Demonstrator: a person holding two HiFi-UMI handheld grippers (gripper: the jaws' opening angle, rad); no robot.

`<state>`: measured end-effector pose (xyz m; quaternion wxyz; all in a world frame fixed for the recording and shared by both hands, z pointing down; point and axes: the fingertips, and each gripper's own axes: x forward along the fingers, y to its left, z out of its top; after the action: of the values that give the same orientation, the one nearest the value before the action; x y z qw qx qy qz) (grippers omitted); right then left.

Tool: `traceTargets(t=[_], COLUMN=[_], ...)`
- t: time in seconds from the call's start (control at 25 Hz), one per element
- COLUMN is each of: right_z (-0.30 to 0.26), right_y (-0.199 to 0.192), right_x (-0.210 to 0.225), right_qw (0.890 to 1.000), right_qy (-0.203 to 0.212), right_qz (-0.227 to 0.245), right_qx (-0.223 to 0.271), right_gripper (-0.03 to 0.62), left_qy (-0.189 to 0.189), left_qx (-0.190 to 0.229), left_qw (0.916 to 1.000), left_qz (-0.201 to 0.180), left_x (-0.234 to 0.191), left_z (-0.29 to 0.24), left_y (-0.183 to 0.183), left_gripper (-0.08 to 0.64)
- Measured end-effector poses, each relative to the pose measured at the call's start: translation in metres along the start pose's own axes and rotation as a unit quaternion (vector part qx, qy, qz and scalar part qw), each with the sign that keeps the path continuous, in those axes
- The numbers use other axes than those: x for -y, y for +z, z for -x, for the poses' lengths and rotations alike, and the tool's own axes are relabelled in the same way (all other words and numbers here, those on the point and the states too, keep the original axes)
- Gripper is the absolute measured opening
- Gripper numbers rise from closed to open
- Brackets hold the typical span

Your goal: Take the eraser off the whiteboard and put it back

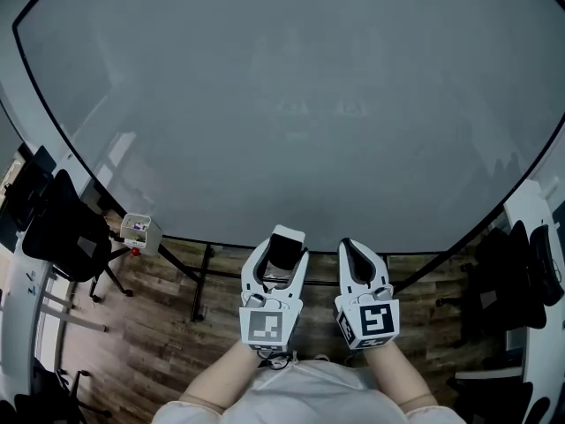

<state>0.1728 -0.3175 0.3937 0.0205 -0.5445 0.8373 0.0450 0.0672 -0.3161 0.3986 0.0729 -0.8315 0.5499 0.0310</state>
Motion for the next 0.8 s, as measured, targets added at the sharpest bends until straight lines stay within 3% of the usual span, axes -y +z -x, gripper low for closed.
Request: traceTargets(t=[0.8], right_z=[-0.007], right_y=[0.005], right_x=[-0.019], right_qw=[1.000], right_qy=[0.011], right_qz=[0.011], right_qx=[0.009], right_gripper=[0.028], left_qy=[0.013], left_qx=[0.003], left_qw=[0.9999], left_qz=[0.002], left_x=[-0.022], left_z=[-0.001], left_y=[0.009], left_gripper=[0.262])
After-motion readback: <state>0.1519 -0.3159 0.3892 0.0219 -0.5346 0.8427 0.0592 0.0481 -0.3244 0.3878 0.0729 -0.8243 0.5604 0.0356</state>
